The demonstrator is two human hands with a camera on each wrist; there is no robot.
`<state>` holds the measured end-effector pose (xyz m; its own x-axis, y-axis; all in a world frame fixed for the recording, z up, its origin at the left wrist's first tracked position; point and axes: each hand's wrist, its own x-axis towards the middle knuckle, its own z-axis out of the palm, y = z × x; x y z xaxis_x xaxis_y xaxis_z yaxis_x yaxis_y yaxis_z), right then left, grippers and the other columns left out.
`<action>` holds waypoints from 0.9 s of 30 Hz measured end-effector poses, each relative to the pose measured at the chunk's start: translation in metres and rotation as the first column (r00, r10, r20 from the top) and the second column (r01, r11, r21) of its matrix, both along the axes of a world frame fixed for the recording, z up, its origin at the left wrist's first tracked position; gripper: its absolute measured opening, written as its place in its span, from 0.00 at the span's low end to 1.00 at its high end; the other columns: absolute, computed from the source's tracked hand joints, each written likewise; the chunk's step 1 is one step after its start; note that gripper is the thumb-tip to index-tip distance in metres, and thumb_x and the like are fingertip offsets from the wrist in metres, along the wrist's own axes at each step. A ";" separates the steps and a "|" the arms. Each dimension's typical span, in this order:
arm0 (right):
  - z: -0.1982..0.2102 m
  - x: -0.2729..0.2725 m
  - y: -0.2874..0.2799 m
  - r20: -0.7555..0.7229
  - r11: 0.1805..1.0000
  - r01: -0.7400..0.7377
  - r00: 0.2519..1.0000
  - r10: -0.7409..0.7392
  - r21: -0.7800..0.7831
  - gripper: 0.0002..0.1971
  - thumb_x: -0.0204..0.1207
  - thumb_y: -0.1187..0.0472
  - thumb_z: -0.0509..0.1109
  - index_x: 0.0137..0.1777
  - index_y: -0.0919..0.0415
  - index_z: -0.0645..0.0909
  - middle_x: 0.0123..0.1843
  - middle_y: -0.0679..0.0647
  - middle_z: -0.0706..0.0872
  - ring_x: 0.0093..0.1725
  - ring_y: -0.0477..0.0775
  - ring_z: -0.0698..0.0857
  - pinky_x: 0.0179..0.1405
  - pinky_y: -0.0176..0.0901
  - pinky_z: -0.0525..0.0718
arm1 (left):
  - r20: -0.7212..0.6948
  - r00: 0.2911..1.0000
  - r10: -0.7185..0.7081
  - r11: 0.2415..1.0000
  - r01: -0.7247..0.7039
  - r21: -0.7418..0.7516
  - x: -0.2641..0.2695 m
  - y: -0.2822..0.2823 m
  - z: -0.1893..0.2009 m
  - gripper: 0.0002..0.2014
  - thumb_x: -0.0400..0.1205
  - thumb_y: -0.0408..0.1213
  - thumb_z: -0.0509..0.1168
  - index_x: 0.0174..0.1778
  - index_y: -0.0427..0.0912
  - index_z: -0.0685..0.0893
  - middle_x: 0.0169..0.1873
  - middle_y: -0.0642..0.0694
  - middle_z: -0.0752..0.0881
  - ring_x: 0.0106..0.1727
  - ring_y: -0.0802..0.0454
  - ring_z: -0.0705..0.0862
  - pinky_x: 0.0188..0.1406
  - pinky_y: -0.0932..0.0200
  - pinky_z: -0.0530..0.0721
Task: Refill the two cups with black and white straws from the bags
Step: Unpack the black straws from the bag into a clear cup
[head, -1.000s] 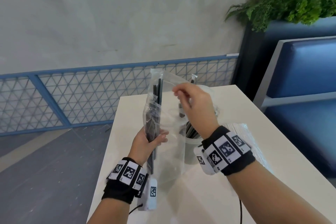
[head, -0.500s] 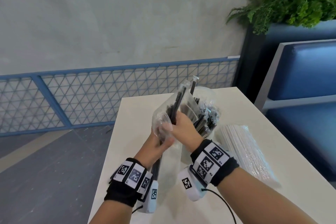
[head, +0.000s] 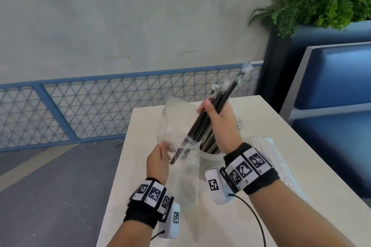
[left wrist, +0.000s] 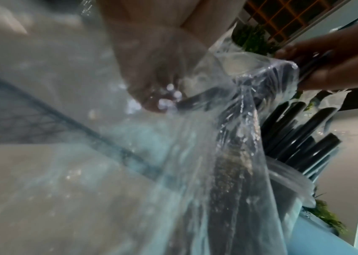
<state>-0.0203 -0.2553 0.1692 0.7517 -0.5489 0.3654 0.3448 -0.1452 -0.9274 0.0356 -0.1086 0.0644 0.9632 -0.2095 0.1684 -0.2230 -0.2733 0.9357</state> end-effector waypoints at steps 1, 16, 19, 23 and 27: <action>0.007 -0.001 -0.004 0.059 0.999 0.050 0.997 -0.051 0.010 0.03 0.82 0.62 0.61 0.48 0.59 0.73 0.36 0.51 0.82 0.40 0.47 0.82 0.51 0.48 0.83 | -0.027 1.000 0.009 1.000 -0.009 -0.024 0.001 0.001 -0.004 0.18 0.88 0.39 0.48 0.36 0.48 0.79 0.32 0.48 0.81 0.30 0.52 0.74 0.31 0.68 0.73; -0.038 0.026 -0.001 -0.201 0.991 0.117 0.971 -0.126 -0.057 0.03 0.78 0.66 0.66 0.49 0.58 0.77 0.44 0.49 0.83 0.47 0.51 0.81 0.51 0.35 0.79 | -0.312 0.940 0.141 0.906 -0.249 -0.341 0.015 0.022 -0.029 0.15 0.88 0.36 0.49 0.47 0.34 0.78 0.37 0.39 0.83 0.30 0.46 0.77 0.28 0.61 0.80; -0.053 0.031 -0.003 -0.361 0.992 0.030 0.930 -0.073 -0.126 0.07 0.79 0.68 0.66 0.55 0.68 0.78 0.47 0.54 0.83 0.49 0.50 0.80 0.49 0.31 0.77 | -0.315 0.942 0.119 0.897 -0.238 -0.373 0.013 0.027 -0.028 0.16 0.89 0.38 0.47 0.49 0.34 0.79 0.37 0.40 0.83 0.31 0.47 0.78 0.27 0.62 0.80; -0.084 0.034 0.000 -0.643 0.939 -0.068 0.745 -0.177 -0.338 0.16 0.80 0.60 0.65 0.63 0.69 0.76 0.56 0.65 0.86 0.56 0.62 0.84 0.55 0.45 0.79 | -0.355 0.931 0.089 0.872 -0.245 -0.423 0.007 0.031 -0.025 0.17 0.88 0.37 0.47 0.47 0.35 0.80 0.38 0.39 0.83 0.34 0.45 0.80 0.34 0.54 0.80; -0.075 0.027 0.002 -0.615 0.934 -0.071 0.769 -0.172 -0.350 0.33 0.75 0.59 0.71 0.77 0.66 0.62 0.69 0.62 0.79 0.69 0.62 0.78 0.67 0.46 0.75 | -0.396 0.916 0.063 0.832 -0.268 -0.487 0.003 0.038 -0.022 0.18 0.88 0.39 0.47 0.45 0.37 0.80 0.37 0.38 0.83 0.36 0.44 0.81 0.38 0.54 0.82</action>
